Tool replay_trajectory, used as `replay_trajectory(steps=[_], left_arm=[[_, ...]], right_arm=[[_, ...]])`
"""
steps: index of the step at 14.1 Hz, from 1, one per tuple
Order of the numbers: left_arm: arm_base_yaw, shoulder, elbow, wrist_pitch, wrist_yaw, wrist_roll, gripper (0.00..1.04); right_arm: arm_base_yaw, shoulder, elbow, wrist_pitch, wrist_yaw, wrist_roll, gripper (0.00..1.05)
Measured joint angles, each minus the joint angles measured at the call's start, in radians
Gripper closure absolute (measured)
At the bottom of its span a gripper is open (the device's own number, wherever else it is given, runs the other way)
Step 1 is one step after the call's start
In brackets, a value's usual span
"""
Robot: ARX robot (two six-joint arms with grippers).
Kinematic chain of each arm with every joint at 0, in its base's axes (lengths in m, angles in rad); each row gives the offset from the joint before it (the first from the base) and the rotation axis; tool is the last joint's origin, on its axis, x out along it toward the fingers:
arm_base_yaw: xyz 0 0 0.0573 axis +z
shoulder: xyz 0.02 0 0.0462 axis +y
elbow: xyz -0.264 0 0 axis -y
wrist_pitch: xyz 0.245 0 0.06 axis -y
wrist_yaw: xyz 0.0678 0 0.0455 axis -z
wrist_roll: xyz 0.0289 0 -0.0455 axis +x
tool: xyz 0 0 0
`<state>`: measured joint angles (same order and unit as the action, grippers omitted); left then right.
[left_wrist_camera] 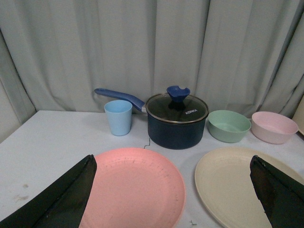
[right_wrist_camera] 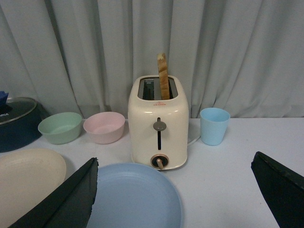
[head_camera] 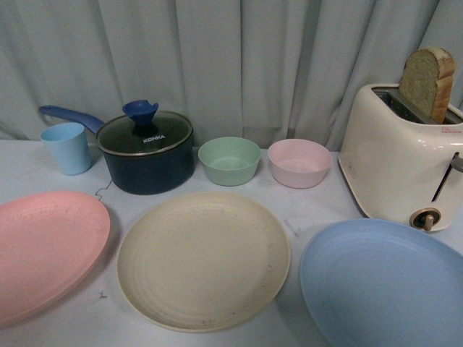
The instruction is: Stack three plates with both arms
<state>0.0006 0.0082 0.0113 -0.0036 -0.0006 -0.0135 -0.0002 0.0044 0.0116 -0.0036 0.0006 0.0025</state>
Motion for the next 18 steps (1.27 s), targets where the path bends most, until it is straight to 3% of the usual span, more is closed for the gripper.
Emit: replay_trajectory(steps=[1, 2, 3, 4, 6, 8, 9, 11, 13, 18], left_arm=[[-0.042, 0.038, 0.046, -0.149, -0.109, -0.048, 0.07], [-0.142, 0.209, 0.146, -0.328, -0.311, -0.154, 0.07], [-0.145, 0.323, 0.214, -0.389, -0.443, -0.251, 0.07], [-0.078, 0.36, 0.228, -0.324, -0.466, -0.276, 0.07], [0.085, 0.495, 0.267, -0.134, -0.342, -0.257, 0.07], [0.169, 0.623, 0.287, -0.002, -0.24, -0.211, 0.07], [0.269, 0.852, 0.341, 0.211, -0.118, -0.14, 0.07], [0.388, 1.368, 0.548, 0.534, 0.07, 0.006, 0.07], [0.45, 1.714, 0.685, 0.56, 0.158, 0.096, 0.07], [0.457, 1.919, 0.748, 0.554, 0.302, 0.221, 0.07]], right_arm=[[0.0, 0.0, 0.0, 0.0, 0.0, 0.0, 0.06], [0.0, 0.0, 0.0, 0.0, 0.0, -0.002, 0.06], [0.0, 0.0, 0.0, 0.001, -0.004, -0.001, 0.06], [0.0, 0.0, 0.0, -0.001, 0.002, 0.0, 0.06], [0.0, 0.0, 0.0, 0.0, 0.0, -0.001, 0.06], [0.0, 0.0, 0.0, 0.0, 0.0, 0.0, 0.06], [0.0, 0.0, 0.0, 0.0, 0.0, -0.001, 0.06], [0.0, 0.0, 0.0, 0.0, 0.0, -0.001, 0.06], [0.0, 0.0, 0.0, 0.0, 0.0, 0.0, 0.06], [0.0, 0.0, 0.0, 0.0, 0.0, 0.0, 0.06]])
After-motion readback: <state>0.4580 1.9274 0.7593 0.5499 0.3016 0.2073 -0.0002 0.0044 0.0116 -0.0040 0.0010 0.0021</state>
